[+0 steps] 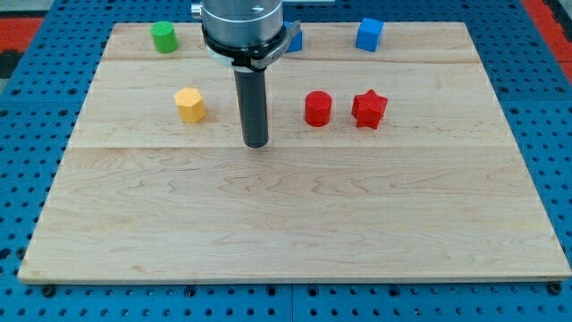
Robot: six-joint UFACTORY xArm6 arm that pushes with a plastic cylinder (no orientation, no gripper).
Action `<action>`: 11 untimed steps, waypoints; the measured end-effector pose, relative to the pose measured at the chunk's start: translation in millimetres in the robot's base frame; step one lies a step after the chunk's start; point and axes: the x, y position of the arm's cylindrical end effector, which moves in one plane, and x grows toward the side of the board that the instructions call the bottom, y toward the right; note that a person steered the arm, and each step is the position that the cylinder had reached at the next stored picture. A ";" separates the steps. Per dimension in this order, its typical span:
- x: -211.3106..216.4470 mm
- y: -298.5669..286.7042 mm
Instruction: Slide the red star closer to the red circle
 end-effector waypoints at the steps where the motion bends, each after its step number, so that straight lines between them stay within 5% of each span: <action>1: 0.6 48.3; 3: -44.2 232.0; 4: -66.6 240.7; 6: -99.5 180.2; 7: -148.5 231.6; 9: -103.6 109.0; 11: -102.9 103.5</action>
